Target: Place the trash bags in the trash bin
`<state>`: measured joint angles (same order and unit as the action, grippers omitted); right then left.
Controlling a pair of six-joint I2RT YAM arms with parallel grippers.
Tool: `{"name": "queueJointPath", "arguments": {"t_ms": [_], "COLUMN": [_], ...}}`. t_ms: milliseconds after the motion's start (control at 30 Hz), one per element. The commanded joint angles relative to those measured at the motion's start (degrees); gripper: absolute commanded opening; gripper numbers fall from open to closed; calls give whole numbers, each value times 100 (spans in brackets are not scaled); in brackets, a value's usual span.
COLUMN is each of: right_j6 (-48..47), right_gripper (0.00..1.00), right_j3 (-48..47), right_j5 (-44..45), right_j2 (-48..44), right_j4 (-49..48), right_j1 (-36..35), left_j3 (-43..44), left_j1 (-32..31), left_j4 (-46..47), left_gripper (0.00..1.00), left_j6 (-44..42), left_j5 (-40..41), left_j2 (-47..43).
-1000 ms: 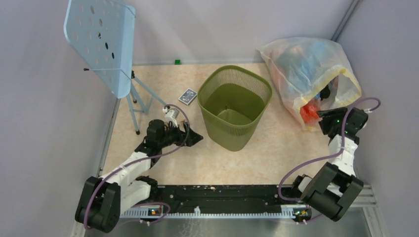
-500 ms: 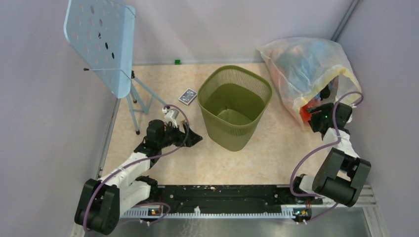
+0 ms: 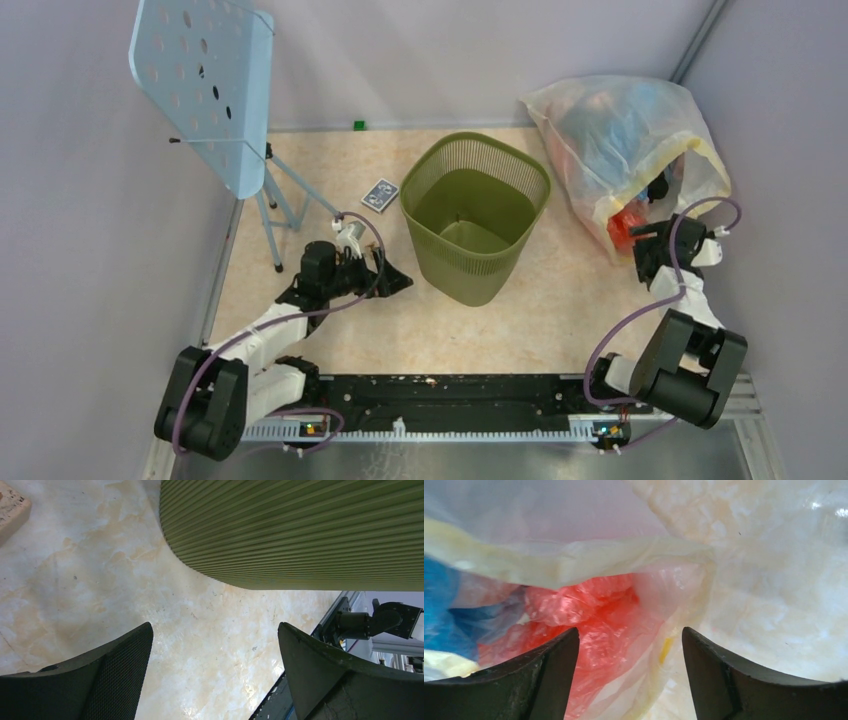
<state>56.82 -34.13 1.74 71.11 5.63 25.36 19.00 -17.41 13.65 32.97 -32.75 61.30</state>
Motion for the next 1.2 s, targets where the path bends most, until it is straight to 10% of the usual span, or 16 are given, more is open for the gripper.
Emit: {"name": "queueJointPath", "arguments": {"t_ms": [0, 267, 400, 833, 1167], "right_j6": [-163, -39, -155, -1038, -2142], "right_gripper": [72, 52, 0, 0, 0], "right_j3": [10, -407, -729, -1847, -2906], "right_j5": [17, -1005, -689, 856, -1933], "right_j2": [-84, 555, 59, -2528, -2934], "right_j4": [-271, -504, 136, 1892, 1973], "right_j1": [12, 16, 19, 13, -21], "left_j3": [134, -28, 88, -818, -803], "left_j1": [-8, -17, -72, -466, -1427], "left_j4": [490, 1027, 1099, 1137, 1586], "left_gripper": [99, 99, 99, 97, 95], "left_j6": [204, 508, 632, 1772, 2179], "left_j5": [-230, -619, -800, -130, 692], "left_j2": [93, 397, 714, -317, -227]}}
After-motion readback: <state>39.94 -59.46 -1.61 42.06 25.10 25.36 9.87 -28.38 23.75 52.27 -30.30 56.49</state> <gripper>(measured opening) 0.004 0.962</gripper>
